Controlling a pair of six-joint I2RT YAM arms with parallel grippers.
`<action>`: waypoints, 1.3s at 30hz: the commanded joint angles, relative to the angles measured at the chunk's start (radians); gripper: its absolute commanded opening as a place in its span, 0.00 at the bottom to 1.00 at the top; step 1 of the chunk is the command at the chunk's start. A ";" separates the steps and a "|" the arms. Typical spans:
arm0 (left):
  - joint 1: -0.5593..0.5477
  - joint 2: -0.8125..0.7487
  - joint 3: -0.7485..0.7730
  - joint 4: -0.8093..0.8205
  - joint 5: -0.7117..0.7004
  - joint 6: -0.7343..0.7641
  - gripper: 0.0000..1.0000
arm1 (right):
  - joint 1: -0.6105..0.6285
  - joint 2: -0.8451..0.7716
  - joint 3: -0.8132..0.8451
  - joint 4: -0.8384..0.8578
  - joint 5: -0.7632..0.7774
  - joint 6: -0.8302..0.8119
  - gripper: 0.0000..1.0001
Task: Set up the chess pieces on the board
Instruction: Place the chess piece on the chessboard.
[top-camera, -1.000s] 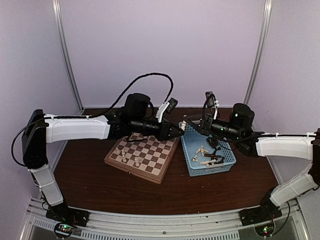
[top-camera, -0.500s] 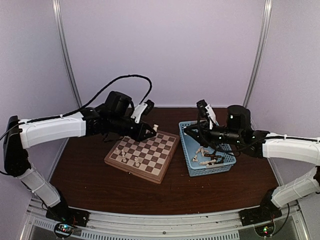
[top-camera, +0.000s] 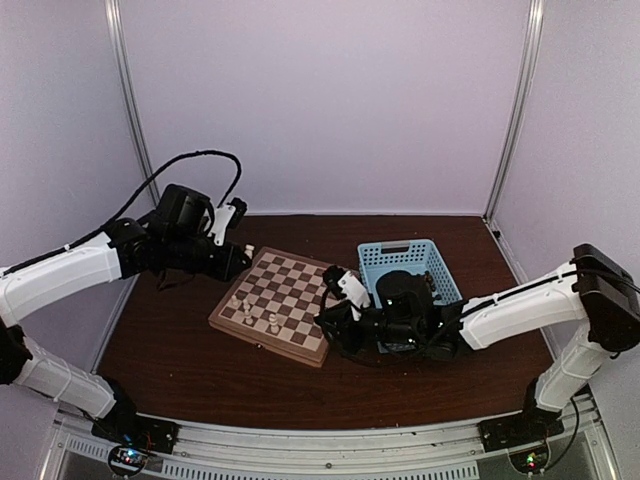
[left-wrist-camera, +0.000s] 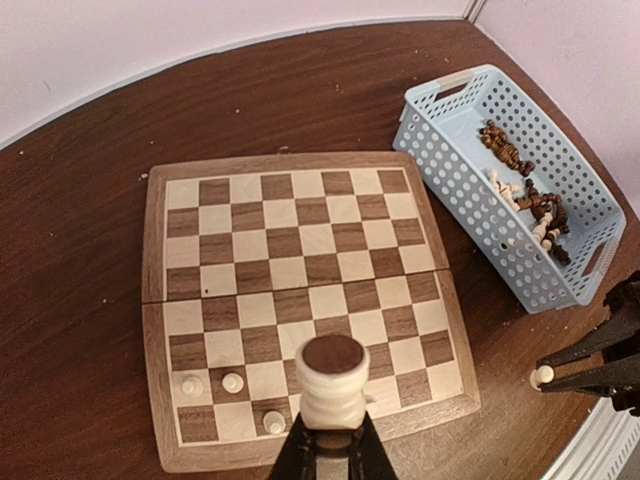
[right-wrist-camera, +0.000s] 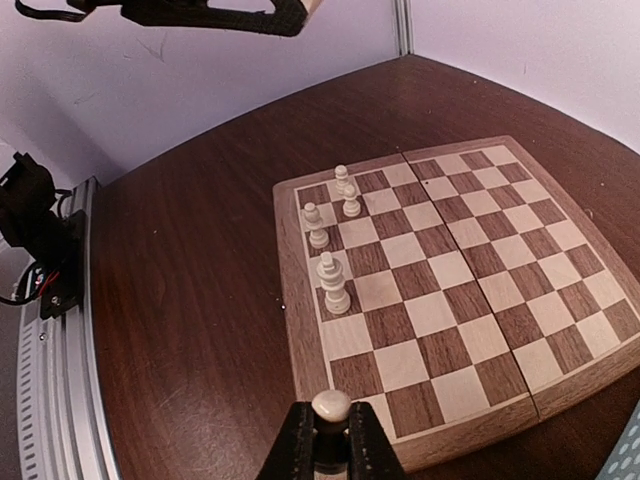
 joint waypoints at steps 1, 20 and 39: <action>0.013 -0.045 -0.037 -0.026 -0.035 -0.001 0.00 | 0.013 0.108 -0.005 0.170 0.084 0.037 0.00; 0.014 -0.100 -0.089 -0.022 -0.015 -0.010 0.00 | 0.082 0.344 0.134 0.162 0.191 0.055 0.06; 0.014 -0.107 -0.093 -0.014 -0.010 -0.007 0.00 | 0.082 0.366 0.131 0.150 0.290 0.058 0.28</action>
